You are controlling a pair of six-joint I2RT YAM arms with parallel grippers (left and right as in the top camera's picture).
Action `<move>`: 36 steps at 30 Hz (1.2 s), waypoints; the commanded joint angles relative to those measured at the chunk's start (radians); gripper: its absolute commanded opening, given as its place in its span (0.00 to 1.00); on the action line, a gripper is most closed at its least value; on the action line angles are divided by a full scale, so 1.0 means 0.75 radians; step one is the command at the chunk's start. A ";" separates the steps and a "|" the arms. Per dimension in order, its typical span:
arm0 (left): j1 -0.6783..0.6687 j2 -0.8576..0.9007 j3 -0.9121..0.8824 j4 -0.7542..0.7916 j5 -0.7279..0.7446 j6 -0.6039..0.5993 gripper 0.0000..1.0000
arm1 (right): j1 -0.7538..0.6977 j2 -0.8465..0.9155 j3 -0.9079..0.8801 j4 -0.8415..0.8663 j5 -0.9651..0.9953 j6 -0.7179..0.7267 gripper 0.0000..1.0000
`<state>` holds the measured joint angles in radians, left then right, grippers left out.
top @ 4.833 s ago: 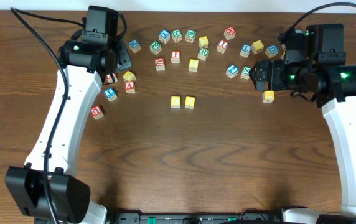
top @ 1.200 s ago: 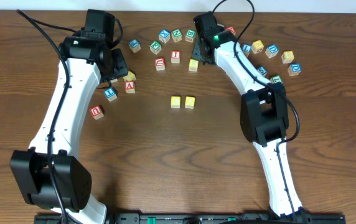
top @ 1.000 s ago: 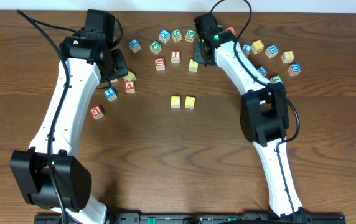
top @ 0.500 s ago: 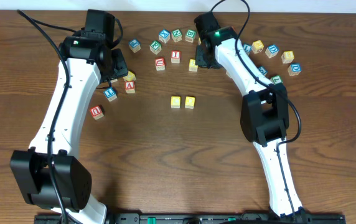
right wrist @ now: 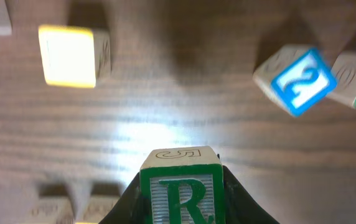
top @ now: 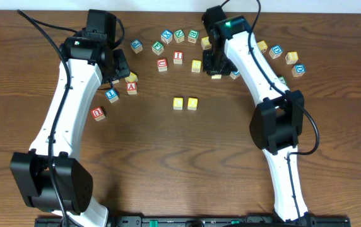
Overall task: Spell out CORL
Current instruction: 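Carry the green R block right of the O block and lower it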
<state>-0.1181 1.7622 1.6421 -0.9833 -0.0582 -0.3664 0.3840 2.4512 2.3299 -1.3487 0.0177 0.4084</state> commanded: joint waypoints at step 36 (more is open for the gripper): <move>0.005 0.020 0.004 0.011 -0.003 -0.007 0.50 | 0.164 -0.018 -0.239 -0.057 -0.022 -0.007 0.30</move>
<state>-0.1181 1.7622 1.6421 -0.9726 -0.0582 -0.3660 0.4900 2.4508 2.1567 -1.3853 -0.0040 0.4084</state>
